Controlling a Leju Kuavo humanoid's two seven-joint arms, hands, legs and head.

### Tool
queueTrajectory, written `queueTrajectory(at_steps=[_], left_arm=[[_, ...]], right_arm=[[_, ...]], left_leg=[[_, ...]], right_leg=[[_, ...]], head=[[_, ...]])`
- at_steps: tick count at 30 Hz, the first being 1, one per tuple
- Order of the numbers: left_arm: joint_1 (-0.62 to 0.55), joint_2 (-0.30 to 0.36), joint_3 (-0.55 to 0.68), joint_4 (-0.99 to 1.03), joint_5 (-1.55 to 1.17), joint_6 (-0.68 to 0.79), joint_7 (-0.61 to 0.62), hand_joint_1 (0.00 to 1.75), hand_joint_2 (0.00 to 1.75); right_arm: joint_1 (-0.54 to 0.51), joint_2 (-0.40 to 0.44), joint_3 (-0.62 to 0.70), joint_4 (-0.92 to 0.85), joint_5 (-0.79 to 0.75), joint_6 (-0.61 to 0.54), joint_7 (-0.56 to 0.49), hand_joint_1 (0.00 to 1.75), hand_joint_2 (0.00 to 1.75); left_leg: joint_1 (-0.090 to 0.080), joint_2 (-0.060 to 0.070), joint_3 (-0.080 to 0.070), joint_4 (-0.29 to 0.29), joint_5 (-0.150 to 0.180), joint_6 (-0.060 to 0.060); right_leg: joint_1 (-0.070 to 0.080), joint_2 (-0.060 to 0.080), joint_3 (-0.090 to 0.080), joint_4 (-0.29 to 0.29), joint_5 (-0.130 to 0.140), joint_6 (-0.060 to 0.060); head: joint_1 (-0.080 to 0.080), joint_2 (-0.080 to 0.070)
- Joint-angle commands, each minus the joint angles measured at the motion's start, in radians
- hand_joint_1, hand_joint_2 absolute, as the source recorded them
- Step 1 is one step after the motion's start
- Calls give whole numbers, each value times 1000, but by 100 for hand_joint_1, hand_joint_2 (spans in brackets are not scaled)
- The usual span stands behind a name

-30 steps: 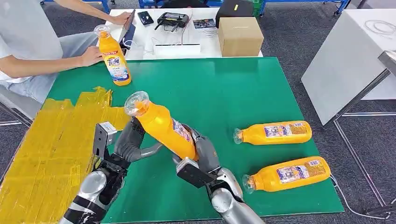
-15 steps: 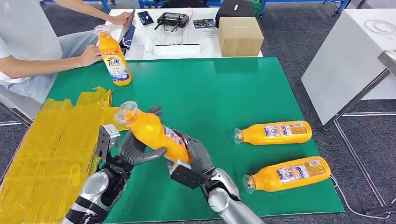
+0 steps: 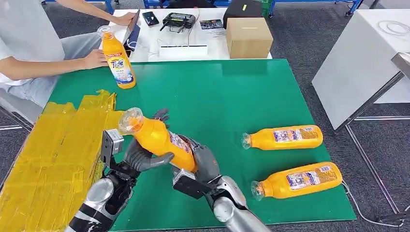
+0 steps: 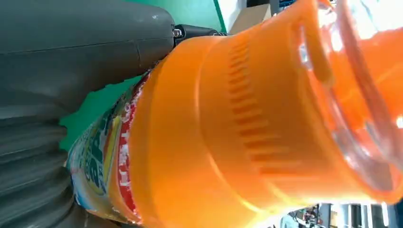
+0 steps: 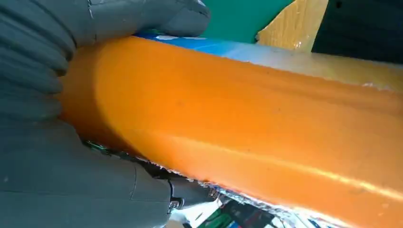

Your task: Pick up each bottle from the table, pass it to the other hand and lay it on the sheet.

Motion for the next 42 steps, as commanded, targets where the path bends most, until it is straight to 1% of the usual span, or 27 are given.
queueTrajectory(at_steps=[1,2,3,5,8,11,12,20,22,23,24,25,26,27,31,32,34,37,39,42], left_arm=[[-36,1,-36,46,10,-6,8,31,175],[-36,0,-36,48,10,-6,8,171,175],[-36,-1,-37,49,10,-6,8,175,175],[-36,-1,-37,49,10,-6,8,175,175],[-35,-4,-39,50,10,-6,8,175,175],[-35,-4,-39,50,10,-6,8,175,175],[-35,-4,-39,50,10,-6,8,175,175],[-24,-13,-36,49,13,9,1,175,175],[-13,-16,-30,34,7,29,-9,175,175],[-13,-14,-33,25,-7,43,-13,175,175],[-14,-9,-31,15,-20,60,-19,175,175],[-13,-5,-31,6,-31,73,-23,175,175],[-10,0,-26,-9,-58,104,-33,175,175],[-4,3,-16,-21,-67,126,-35,175,175],[13,17,15,-43,-78,165,-39,175,175],[14,25,21,-45,-75,160,-35,175,175],[14,25,21,-45,-75,160,-35,175,175],[12,33,43,-48,-81,179,-46,175,175],[7,47,63,-56,-116,212,-60,175,175],[-6,62,102,-52,-291,360,-78,175,175]], right_arm=[[-23,-3,105,50,59,-12,2,175,175],[-22,-3,108,50,62,-12,2,175,175],[-22,-2,110,50,64,-13,3,175,175],[-22,-2,110,50,64,-13,3,175,175],[-21,0,112,49,64,-13,3,175,175],[-21,0,112,49,64,-13,3,175,175],[-21,0,112,49,64,-13,3,175,175],[-13,-5,123,48,44,1,5,175,175],[-1,-8,116,29,33,-9,-4,175,175],[13,-13,105,1,8,-20,-27,175,175],[30,-19,87,-41,-26,-24,-46,140,175],[42,-30,81,-78,-41,-21,-49,63,175],[60,-43,66,-127,-63,-25,-55,14,175],[78,-55,50,-170,-79,-34,-61,0,175],[109,-77,21,-249,-113,-25,-70,0,175],[114,-81,17,-263,-115,-24,-71,0,175],[114,-81,17,-263,-115,-24,-71,0,175],[125,-84,4,-307,-142,-32,-111,0,175],[133,-97,-4,-364,-139,-40,-117,0,175],[164,-122,-33,-479,-164,-49,-132,0,175]], left_leg=[[1,-1,3,-1,-1,-1],[0,-1,2,-1,-1,0],[1,-1,4,-1,-1,0],[0,-1,2,-1,0,0],[1,-2,4,0,-1,0],[0,-1,2,0,0,0],[1,-2,3,-1,-1,0],[0,-2,2,-1,0,0],[1,-2,2,-1,-1,0],[2,-3,6,-1,-2,-1],[1,-2,3,-1,-1,0],[1,-2,1,0,0,0],[1,-4,3,0,-1,0],[1,-4,2,0,-1,0],[0,-2,1,0,-1,0],[1,-1,3,0,-2,0],[0,-2,2,0,-1,0],[0,-1,1,0,-1,0],[1,-1,1,0,-1,0],[0,-1,0,0,-1,0]], right_leg=[[1,0,4,-1,-1,-1],[1,-1,3,-1,-1,-1],[1,-1,4,-2,-1,-1],[0,-1,2,-1,-1,-1],[1,-2,5,-2,-1,-1],[0,-1,2,-1,-1,-1],[1,-1,4,-2,-1,-1],[0,-1,2,-1,-1,0],[1,-2,3,-1,-1,-1],[2,-3,7,-3,-2,-1],[1,-2,4,-2,-1,-1],[1,-2,2,-1,-1,0],[1,-3,4,-1,-2,-1],[1,-3,3,-1,-2,-1],[0,-1,2,0,-1,-1],[1,-1,4,-1,-1,-1],[0,-2,2,-1,-1,-1],[1,-1,2,-1,-1,-1],[1,-1,2,-1,-1,-1],[0,-1,0,0,-1,-1]], head=[[0,0],[0,0],[0,0],[0,0],[0,0],[0,0],[0,0],[0,0],[0,0],[0,0],[0,0],[0,0],[0,0],[0,0],[0,0],[0,0],[0,0],[0,0],[0,0],[0,0]])
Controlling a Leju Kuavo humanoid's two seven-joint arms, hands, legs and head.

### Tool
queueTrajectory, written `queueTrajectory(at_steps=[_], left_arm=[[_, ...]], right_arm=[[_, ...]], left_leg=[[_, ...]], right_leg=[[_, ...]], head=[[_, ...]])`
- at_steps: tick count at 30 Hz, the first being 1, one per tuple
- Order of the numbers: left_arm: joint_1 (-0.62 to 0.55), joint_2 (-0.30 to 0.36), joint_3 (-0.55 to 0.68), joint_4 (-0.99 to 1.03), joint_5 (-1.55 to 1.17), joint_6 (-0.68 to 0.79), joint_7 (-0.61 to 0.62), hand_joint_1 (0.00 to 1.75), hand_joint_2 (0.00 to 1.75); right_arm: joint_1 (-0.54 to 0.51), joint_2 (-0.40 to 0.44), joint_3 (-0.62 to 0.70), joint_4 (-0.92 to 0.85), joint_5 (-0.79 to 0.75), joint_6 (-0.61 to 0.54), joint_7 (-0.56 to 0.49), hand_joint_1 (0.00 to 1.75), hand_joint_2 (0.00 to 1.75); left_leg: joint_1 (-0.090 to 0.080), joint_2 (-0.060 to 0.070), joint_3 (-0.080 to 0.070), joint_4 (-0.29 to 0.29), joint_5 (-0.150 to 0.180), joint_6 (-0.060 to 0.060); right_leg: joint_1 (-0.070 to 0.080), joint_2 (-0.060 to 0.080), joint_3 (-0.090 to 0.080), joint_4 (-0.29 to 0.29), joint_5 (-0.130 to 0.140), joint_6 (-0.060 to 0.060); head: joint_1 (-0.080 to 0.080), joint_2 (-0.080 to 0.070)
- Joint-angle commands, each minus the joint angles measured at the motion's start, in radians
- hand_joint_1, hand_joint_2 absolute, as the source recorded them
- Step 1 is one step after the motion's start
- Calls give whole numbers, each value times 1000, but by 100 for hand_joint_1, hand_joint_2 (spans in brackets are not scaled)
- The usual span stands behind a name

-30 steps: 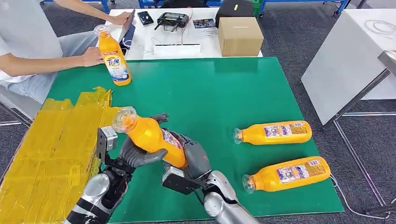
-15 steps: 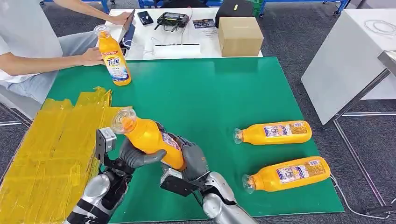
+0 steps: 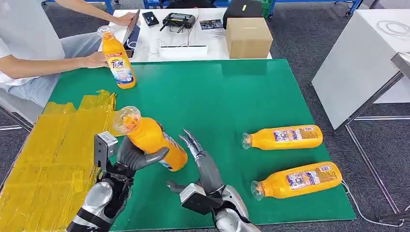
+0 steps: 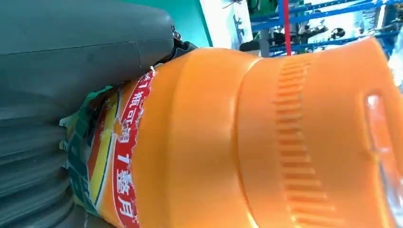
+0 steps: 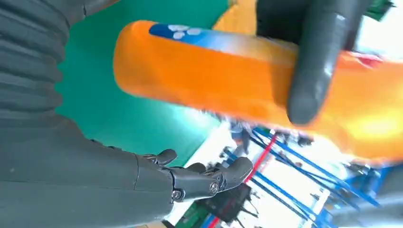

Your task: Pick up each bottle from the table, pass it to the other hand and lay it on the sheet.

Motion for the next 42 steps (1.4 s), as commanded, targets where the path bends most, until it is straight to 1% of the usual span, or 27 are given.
queueTrajectory(at_steps=[1,2,3,5,7,8,9,11,12,13,15,19,21,22,24,26,27,30,32,33,35,38,40,41,42], left_arm=[[-42,63,97,9,-321,264,-34,175,175],[-44,68,104,10,-380,305,-34,175,175],[-44,70,110,9,-380,305,-35,175,175],[-44,73,113,7,-381,304,-35,175,175],[-50,90,107,18,-589,418,4,175,175],[-46,98,116,10,-655,439,29,175,175],[-43,105,121,3,-683,442,39,175,175],[-49,118,127,10,-847,478,89,175,175],[-57,119,127,18,-896,486,104,175,175],[-71,126,120,40,-1008,504,141,175,175],[-84,126,116,59,-1064,507,164,175,175],[-165,136,62,180,-1349,438,292,175,175],[-178,129,59,199,-1354,436,295,175,175],[-182,126,58,205,-1356,437,295,175,175],[-182,126,58,205,-1356,437,295,175,175],[-182,126,58,205,-1356,437,295,175,175],[-190,136,43,221,-1412,424,316,175,175],[-246,129,11,317,-1503,370,360,175,175],[-283,119,-4,376,-1529,342,376,175,175],[-302,118,-9,402,-1540,334,386,175,175],[-309,116,-10,413,-1541,334,388,175,175],[-350,117,-17,484,-1566,318,421,175,175],[-407,113,-5,584,-1581,301,449,175,175],[-424,109,-2,620,-1581,303,454,175,175],[-446,106,7,663,-1577,290,460,175,175]], right_arm=[[56,-85,-73,-282,-33,-24,-33,0,175],[63,-89,-81,-304,-33,-30,-33,0,175],[66,-92,-84,-316,-37,-26,-32,0,175],[69,-95,-87,-326,-39,-21,-29,0,175],[85,-94,-116,-355,-30,-58,-38,0,175],[102,-98,-139,-386,-29,-76,-23,0,175],[109,-109,-147,-408,-36,-71,-17,0,175],[132,-111,-187,-460,-48,-83,-18,0,175],[137,-114,-196,-475,-53,-76,-19,0,175],[143,-116,-204,-490,-52,-76,-23,0,175],[147,-116,-207,-500,-49,-76,-25,0,175],[145,-107,-220,-520,-32,-76,-27,0,175],[142,-106,-220,-523,-31,-73,-23,0,175],[140,-106,-220,-523,-31,-72,-21,0,175],[140,-106,-220,-523,-31,-72,-21,0,175],[140,-106,-220,-523,-31,-72,-21,0,175],[139,-102,-222,-519,-25,-78,-23,0,175],[127,-95,-215,-520,15,-88,-16,0,175],[123,-92,-210,-524,40,-92,-4,0,175],[122,-91,-208,-526,43,-92,1,0,175],[121,-91,-208,-527,44,-92,3,0,175],[121,-93,-205,-528,46,-97,5,0,175],[116,-95,-197,-525,47,-91,8,0,175],[115,-94,-196,-524,49,-93,9,0,175],[112,-93,-195,-521,49,-93,11,0,175]], left_leg=[[1,-2,2,1,-1,0],[0,-2,1,0,-1,0],[1,-2,2,1,-2,0],[0,-1,1,0,-1,0],[1,-2,3,0,-1,0],[1,-3,4,0,-2,0],[1,-2,1,0,-1,0],[1,-3,4,0,-2,0],[1,-3,2,1,-1,0],[1,-3,1,1,-1,0],[1,-4,1,1,-1,0],[1,-4,2,0,0,0],[0,-4,1,0,0,0],[1,-5,2,0,0,-1],[0,-2,1,0,0,0],[1,-3,4,0,-1,0],[0,-2,1,0,0,0],[1,-3,3,0,-1,0],[0,-3,1,0,0,0],[1,-5,2,0,0,-1],[0,-2,0,0,1,0],[1,-3,2,0,0,0],[0,-2,1,0,0,0],[2,-4,3,1,-1,0],[1,-3,1,0,0,0]], right_leg=[[1,-1,3,0,-2,-1],[0,-2,2,0,-1,-1],[1,-2,3,0,-2,-1],[0,-1,1,0,-1,0],[1,-2,4,-1,-2,-1],[1,-2,5,-1,-2,-1],[1,-2,2,-1,-1,-1],[1,-2,5,-1,-2,-1],[1,-2,3,0,-2,-1],[1,-3,2,0,-1,-1],[1,-4,2,0,-1,-1],[1,-4,3,-1,-1,-1],[0,-3,2,0,-1,-1],[1,-5,4,-1,-1,-1],[0,-2,2,-1,-1,-1],[1,-3,5,-2,-2,-1],[0,-2,1,-1,-1,0],[1,-3,4,-1,-1,-1],[0,-3,1,-1,0,0],[1,-5,3,-1,-1,-1],[0,-2,0,0,0,0],[1,-3,3,-1,-1,-1],[0,-2,1,0,0,0],[2,-3,5,-1,-1,-1],[1,-3,2,0,-1,-1]], head=[[0,0],[0,0],[0,0],[0,0],[0,0],[0,0],[0,0],[0,0],[0,0],[0,0],[0,0],[0,0],[0,0],[0,0],[0,0],[0,0],[0,0],[0,0],[0,0],[0,0],[0,0],[0,0],[0,0],[0,0],[0,0]])
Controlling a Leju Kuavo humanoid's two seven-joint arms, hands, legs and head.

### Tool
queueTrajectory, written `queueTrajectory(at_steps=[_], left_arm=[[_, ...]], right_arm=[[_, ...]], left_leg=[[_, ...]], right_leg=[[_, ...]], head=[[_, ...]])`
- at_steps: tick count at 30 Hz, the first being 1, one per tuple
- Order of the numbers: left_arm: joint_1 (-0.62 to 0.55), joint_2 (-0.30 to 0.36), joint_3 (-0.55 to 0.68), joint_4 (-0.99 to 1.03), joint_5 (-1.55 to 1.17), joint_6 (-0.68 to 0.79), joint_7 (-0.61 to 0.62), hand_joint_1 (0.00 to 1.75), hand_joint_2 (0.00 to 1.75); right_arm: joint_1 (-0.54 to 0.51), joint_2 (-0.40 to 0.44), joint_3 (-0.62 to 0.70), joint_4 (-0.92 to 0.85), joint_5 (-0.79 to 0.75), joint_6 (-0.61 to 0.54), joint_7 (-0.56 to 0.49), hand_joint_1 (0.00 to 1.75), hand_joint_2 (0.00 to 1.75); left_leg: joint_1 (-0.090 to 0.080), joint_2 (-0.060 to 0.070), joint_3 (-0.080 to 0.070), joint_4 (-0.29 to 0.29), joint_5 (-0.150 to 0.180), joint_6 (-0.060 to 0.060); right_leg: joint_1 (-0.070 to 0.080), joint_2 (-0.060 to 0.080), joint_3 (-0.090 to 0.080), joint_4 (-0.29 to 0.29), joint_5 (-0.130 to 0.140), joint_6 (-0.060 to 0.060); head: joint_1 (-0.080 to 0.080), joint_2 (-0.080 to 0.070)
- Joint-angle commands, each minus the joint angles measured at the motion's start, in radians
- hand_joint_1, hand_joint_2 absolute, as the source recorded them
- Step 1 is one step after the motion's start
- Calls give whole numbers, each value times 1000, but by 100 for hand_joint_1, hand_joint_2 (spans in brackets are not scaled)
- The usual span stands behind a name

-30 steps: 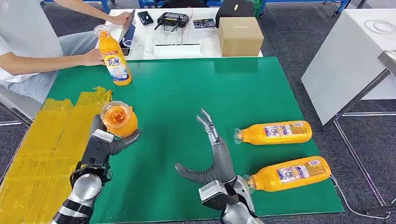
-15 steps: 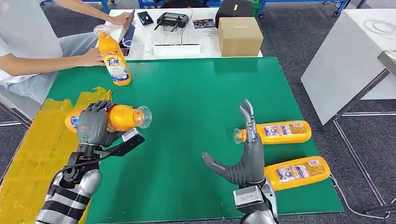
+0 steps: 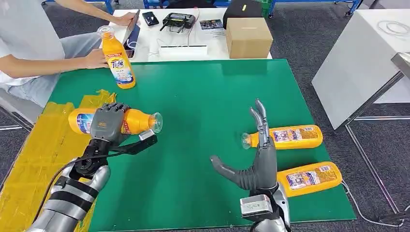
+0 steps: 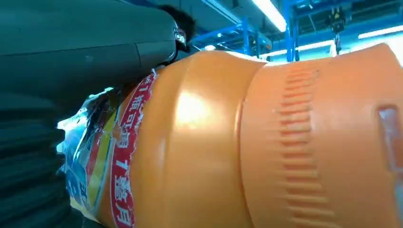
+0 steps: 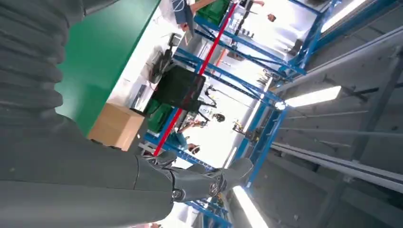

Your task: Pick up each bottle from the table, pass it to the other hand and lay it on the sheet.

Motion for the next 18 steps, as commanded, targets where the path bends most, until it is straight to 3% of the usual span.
queueTrajectory(at_steps=[1,18], left_arm=[[-229,-14,-21,408,-22,-42,57,175,175],[-333,-20,80,664,31,-56,91,175,175]], right_arm=[[-38,-2,3,15,1,1,16,0,175],[-56,2,13,56,-19,17,25,0,175]], left_leg=[[1,-3,1,0,0,0],[1,-1,3,0,-1,0]], right_leg=[[1,-2,2,0,-1,-1],[1,0,4,0,-1,-1]], head=[[0,0],[0,0]])
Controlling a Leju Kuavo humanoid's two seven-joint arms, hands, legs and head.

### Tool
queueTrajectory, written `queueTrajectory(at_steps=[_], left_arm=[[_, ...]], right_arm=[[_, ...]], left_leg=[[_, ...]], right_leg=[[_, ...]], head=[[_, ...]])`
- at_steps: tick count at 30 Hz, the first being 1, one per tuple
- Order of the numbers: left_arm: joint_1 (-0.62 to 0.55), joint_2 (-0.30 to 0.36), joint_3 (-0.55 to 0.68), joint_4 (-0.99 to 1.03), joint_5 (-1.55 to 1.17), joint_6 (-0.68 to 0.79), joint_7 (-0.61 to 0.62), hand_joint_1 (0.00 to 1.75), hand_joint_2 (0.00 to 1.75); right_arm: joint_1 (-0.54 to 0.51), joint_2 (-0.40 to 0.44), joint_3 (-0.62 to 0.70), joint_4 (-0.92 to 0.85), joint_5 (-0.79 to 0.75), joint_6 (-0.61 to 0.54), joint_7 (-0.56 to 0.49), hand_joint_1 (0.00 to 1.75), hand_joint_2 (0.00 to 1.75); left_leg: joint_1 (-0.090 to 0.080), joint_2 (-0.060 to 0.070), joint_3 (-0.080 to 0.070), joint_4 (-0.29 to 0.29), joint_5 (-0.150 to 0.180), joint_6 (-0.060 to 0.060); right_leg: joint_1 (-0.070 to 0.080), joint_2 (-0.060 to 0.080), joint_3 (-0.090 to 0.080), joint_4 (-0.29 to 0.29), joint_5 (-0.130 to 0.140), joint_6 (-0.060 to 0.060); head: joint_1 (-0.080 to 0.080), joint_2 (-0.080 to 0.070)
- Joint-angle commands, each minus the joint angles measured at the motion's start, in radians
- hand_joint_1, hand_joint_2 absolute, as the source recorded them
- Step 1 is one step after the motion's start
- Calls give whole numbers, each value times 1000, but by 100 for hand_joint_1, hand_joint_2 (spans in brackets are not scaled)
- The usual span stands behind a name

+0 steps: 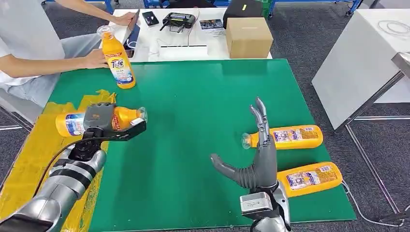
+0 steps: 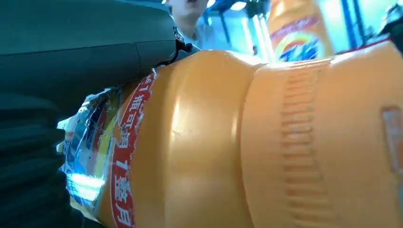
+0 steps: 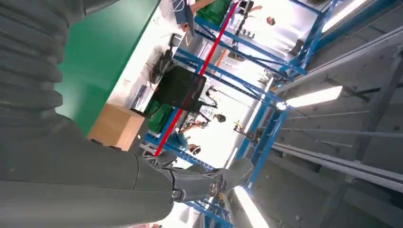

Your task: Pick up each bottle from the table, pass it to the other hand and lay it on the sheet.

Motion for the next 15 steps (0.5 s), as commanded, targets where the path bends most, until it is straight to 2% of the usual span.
queueTrajectory(at_steps=[1,15], left_arm=[[-137,-19,71,282,38,-17,-5,175,175],[-130,-28,100,306,83,-15,-43,175,175]], right_arm=[[-48,0,13,59,-20,12,9,0,175],[-47,-10,13,66,-44,29,11,0,175]], left_leg=[[1,0,1,0,0,0],[2,-1,3,1,-1,0]], right_leg=[[1,0,1,0,0,0],[2,-1,4,-1,-1,-1]], head=[[0,0],[0,0]])
